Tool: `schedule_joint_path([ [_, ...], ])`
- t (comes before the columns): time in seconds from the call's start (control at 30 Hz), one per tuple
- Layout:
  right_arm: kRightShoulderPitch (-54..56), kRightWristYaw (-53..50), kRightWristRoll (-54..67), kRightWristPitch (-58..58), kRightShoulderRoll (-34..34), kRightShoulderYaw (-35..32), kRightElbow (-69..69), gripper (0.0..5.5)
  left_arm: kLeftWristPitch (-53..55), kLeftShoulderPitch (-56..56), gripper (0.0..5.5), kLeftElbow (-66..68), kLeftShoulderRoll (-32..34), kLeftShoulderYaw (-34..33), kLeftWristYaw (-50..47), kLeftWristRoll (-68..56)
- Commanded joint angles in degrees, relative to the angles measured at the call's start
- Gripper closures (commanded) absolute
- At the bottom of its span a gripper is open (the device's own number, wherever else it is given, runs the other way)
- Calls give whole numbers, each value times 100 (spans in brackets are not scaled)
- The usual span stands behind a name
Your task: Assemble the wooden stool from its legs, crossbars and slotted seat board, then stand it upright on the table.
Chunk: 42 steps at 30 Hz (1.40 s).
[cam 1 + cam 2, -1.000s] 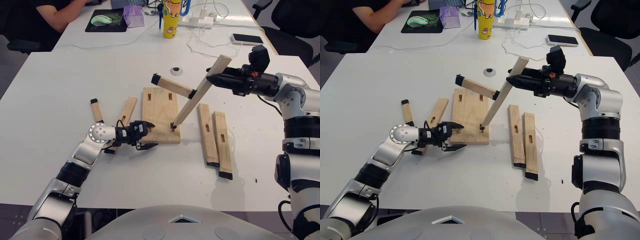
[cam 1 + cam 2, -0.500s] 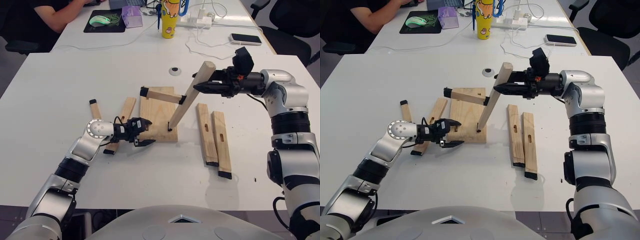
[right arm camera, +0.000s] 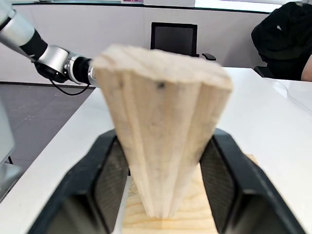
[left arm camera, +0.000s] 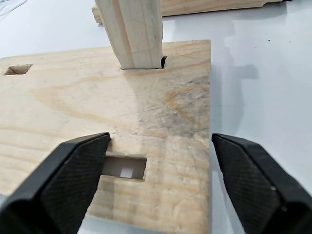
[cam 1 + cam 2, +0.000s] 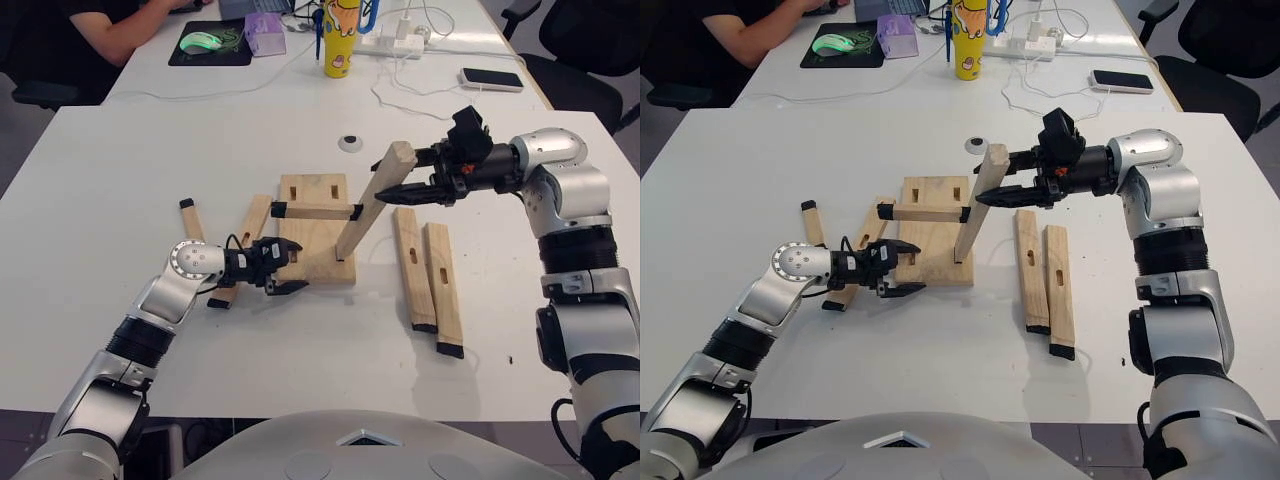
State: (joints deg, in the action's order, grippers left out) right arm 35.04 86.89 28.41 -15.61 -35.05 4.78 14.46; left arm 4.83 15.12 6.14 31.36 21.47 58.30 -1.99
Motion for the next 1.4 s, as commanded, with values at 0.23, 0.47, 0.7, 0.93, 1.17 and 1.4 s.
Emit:
schedule_joint_path([
  [0.23,-976,-616,-414,-180,-72,430,-230,345,370,-575,163,-132,-24,158,-125,60],
  [0.47,-901,-664,-648,235,38,728,275,345,408,-497,163,-105,-119,195,-170,73],
  [0.7,-1486,-539,-509,295,-211,882,-230,345,445,-599,163,-115,-83,132,-223,44],
  [0.93,-1116,-1037,-100,47,51,495,-58,297,427,-575,163,-48,-93,124,-232,52],
  [1.17,-1261,-1066,-108,-320,-197,166,-466,188,418,-662,163,-42,-96,57,-341,10],
  [1.4,-1957,-522,1028,-2066,-1699,-1082,-1197,207,401,-867,163,-160,-45,-6,-538,14],
])
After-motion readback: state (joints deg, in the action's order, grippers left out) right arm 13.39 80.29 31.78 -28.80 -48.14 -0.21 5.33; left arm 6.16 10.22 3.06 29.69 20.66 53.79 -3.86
